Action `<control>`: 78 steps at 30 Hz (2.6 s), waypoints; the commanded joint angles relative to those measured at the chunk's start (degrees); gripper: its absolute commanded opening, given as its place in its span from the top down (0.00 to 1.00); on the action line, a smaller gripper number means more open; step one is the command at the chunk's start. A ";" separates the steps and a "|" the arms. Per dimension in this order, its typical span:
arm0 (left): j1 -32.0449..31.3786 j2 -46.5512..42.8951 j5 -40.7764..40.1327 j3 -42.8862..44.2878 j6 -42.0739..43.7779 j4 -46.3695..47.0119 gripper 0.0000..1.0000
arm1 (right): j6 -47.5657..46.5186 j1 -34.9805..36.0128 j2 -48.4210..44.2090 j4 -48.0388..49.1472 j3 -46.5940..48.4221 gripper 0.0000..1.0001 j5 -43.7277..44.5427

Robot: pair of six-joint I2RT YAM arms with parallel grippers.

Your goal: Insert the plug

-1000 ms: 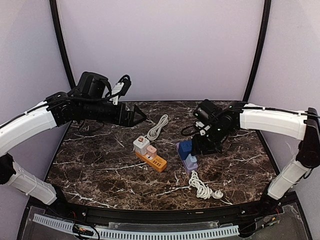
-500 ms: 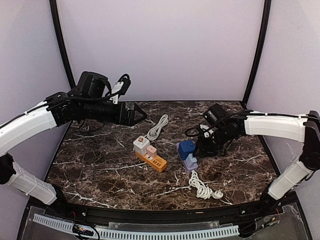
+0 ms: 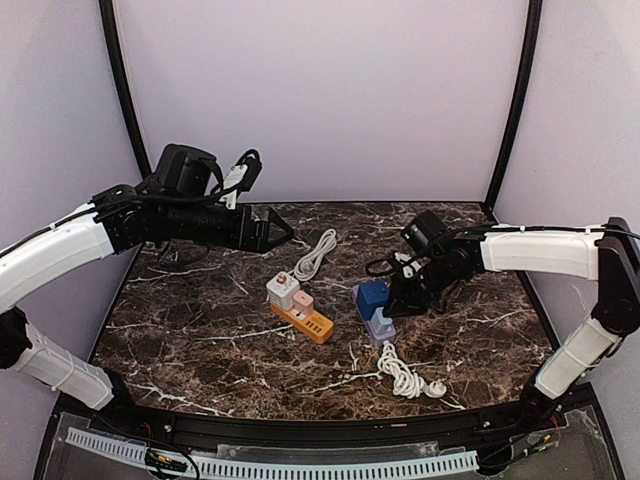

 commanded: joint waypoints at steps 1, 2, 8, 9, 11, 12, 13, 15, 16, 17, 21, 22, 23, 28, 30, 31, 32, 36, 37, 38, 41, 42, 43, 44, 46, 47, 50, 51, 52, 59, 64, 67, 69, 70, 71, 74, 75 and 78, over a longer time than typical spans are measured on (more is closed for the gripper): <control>0.30 -0.87 0.31 -0.91 -0.18 0.39 0.01 | -0.20 -0.09 1.43 1.94 -1.24 0.83 -1.60; 0.30 -0.71 0.36 -0.89 -0.18 0.48 0.01 | -0.10 -0.04 1.53 1.97 -1.36 0.83 -1.69; 0.30 -0.67 0.39 -0.86 0.07 0.51 0.01 | -0.15 0.17 2.49 0.12 -0.75 0.83 0.48; 0.30 -0.77 0.34 -0.91 0.08 0.51 0.01 | -0.17 0.23 2.59 -0.14 -0.57 0.83 0.71; 0.30 -0.89 0.27 -1.07 0.12 0.43 0.01 | -0.17 0.43 2.82 -0.59 -0.39 0.83 1.24; 0.30 -0.98 0.28 -1.18 0.10 0.42 0.01 | -0.23 0.56 2.98 -0.87 -0.22 0.83 1.57; 0.30 -1.06 0.29 -1.25 0.16 0.42 0.01 | -0.36 0.72 3.32 -1.34 0.03 0.83 1.98; 0.30 -1.28 0.12 -1.42 0.09 0.42 0.01 | -0.64 1.15 3.84 -2.09 0.57 0.83 2.63; 0.30 -1.35 0.12 -1.51 0.09 0.46 0.01 | -0.79 1.41 4.23 -2.53 0.96 0.83 3.11; 0.30 -1.46 0.09 -1.59 0.09 0.44 0.01 | -0.85 1.73 4.67 -2.97 1.32 0.83 3.49; 0.30 -1.86 -0.09 -1.94 0.02 0.50 0.00 | -0.47 2.82 6.17 -4.92 2.62 0.84 5.73; 0.30 -1.90 -0.12 -2.04 0.00 0.51 0.00 | -0.24 2.97 6.46 -5.46 2.77 0.84 6.39; 0.30 -2.04 -0.25 -2.11 -0.04 0.51 0.00 | -0.02 3.11 6.68 -5.92 2.82 0.83 7.09; 0.30 -2.68 -0.40 -2.85 -0.30 0.59 0.00 | 0.86 3.19 7.09 -8.56 2.64 0.84 10.63; 0.30 -2.90 -0.39 -3.03 -0.42 0.66 0.00 | 0.88 3.19 7.23 -9.20 2.42 0.85 11.49; 0.30 -2.95 -0.39 -3.17 -0.50 0.68 0.00 | 0.88 3.24 7.31 -9.34 2.21 0.85 11.73; 0.30 -2.98 -0.36 -3.20 -0.52 0.68 0.00 | 0.88 3.22 7.46 -9.33 1.93 0.85 11.83; 0.30 -2.93 -0.26 -3.12 -0.53 0.68 0.00 | 0.85 3.25 8.13 -9.16 0.64 0.86 12.22; 0.30 -2.92 -0.29 -3.08 -0.53 0.75 0.00 | 0.75 3.26 8.27 -8.87 0.26 0.86 11.99; 0.30 -2.84 -0.30 -3.07 -0.53 0.76 0.00 | 0.71 3.24 8.32 -8.57 0.13 0.86 11.71; 0.30 -2.53 -0.07 -2.88 -0.53 0.85 0.00 | 0.61 3.24 8.58 -8.41 0.16 0.86 11.65; 0.25 -2.46 0.00 -2.80 -0.53 0.86 0.00 | 0.58 3.21 8.62 -8.71 0.38 0.86 11.81; 0.27 -2.16 0.01 -2.63 -0.53 0.86 0.00 | 0.47 3.25 8.63 -8.91 0.62 0.86 11.94; 0.29 -2.09 0.02 -2.49 -0.53 0.90 0.00 | 0.49 3.30 8.60 -9.15 0.84 0.86 12.03; 0.30 -1.82 0.06 -2.26 -0.47 0.99 0.00 | 0.36 3.21 8.21 -9.62 1.51 0.86 12.33; 0.30 -1.60 0.09 -2.18 -0.41 1.01 0.00 | 0.28 3.32 7.97 -9.98 1.94 0.86 12.50; 0.30 -1.17 0.25 -1.83 -0.40 1.10 0.00 | 0.19 3.34 7.11 -11.57 3.25 0.85 12.96; 0.30 -0.98 0.32 -1.74 -0.37 1.11 0.00 | 0.21 3.35 6.71 -12.13 3.73 0.85 13.09; 0.30 -0.93 0.35 -1.68 -0.31 1.19 0.00 | 0.15 3.35 6.28 -12.63 4.27 0.85 13.17; 0.30 -0.35 0.29 -1.25 -0.11 1.59 0.00 | -1.10 3.43 2.24 -13.41 7.86 0.73 11.53; 0.30 0.26 0.60 -0.69 0.08 1.74 0.00 | -1.90 3.42 0.60 -13.19 10.10 0.67 10.09; 0.30 0.48 0.73 -0.29 0.16 1.74 0.00 | -1.51 3.43 -0.45 -13.67 11.39 0.67 9.95; 0.30 0.43 0.66 -0.26 0.11 1.74 0.00 | -1.25 3.43 -1.12 -14.29 12.67 0.66 10.11; 0.30 0.43 0.71 -0.26 0.14 1.74 0.00 | -1.26 3.43 -1.35 -14.65 13.16 0.66 10.24; 0.30 0.39 0.68 -0.30 0.17 1.72 0.00 | -1.27 3.44 -1.61 -15.12 14.24 0.66 10.44; 0.30 0.15 0.45 -0.26 0.29 1.59 0.00 | -1.62 3.37 -2.16 -16.42 16.75 0.66 11.36; 0.30 -0.01 0.37 -0.25 0.45 1.46 0.00 | -1.80 3.35 -2.33 -16.82 18.28 0.66 11.66; 0.30 -0.30 -0.54 0.40 1.00 0.80 0.00 | -2.54 3.35 -2.57 -17.70 22.32 0.65 12.42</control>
